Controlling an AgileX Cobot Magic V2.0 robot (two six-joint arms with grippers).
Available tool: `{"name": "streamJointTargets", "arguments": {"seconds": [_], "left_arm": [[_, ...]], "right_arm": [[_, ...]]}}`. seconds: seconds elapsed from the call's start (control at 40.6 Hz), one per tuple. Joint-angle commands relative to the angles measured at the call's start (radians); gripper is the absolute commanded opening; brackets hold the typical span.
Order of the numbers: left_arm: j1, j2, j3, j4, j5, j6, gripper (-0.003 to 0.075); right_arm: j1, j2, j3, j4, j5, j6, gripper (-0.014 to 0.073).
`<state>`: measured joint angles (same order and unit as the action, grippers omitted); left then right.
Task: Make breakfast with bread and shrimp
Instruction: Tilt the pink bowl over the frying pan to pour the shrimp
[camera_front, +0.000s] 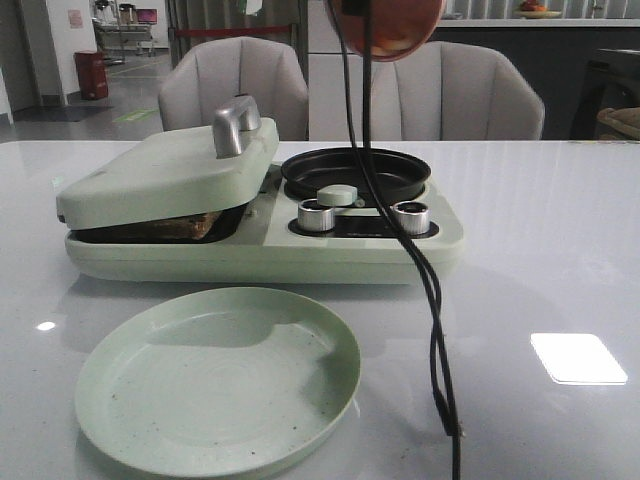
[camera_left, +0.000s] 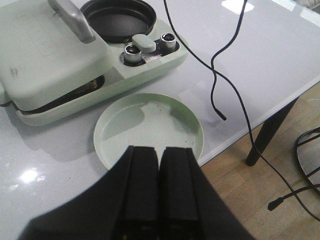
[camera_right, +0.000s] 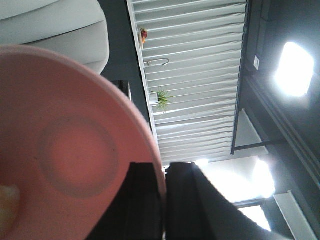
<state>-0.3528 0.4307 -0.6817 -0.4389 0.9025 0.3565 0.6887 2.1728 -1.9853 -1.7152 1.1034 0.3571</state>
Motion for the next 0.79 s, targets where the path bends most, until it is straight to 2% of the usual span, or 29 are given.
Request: {"name": "streamJointTargets", "arguments": {"seconds": [0.0, 0.542, 0.616, 0.69, 0.763], "left_arm": [[0.003, 0.005, -0.025, -0.029, -0.086, -0.010, 0.0102], [0.003, 0.005, -0.025, -0.021, -0.117, -0.010, 0.0102], [0.003, 0.005, -0.025, -0.021, -0.119, -0.010, 0.0102], [0.003, 0.005, -0.025, -0.021, -0.121, -0.010, 0.0102], [0.003, 0.005, -0.025, -0.021, -0.121, -0.010, 0.0102]], "right_arm": [[-0.002, -0.065, -0.037, -0.097, 0.005, -0.016, 0.0045], [-0.002, -0.085, -0.067, -0.097, 0.004, -0.018, 0.0045], [-0.002, -0.085, -0.073, -0.091, 0.030, 0.026, 0.0045], [-0.002, -0.074, -0.052, -0.017, 0.036, 0.107, 0.0045], [-0.003, -0.041, -0.011, 0.026, 0.003, 0.120, 0.0045]]}}
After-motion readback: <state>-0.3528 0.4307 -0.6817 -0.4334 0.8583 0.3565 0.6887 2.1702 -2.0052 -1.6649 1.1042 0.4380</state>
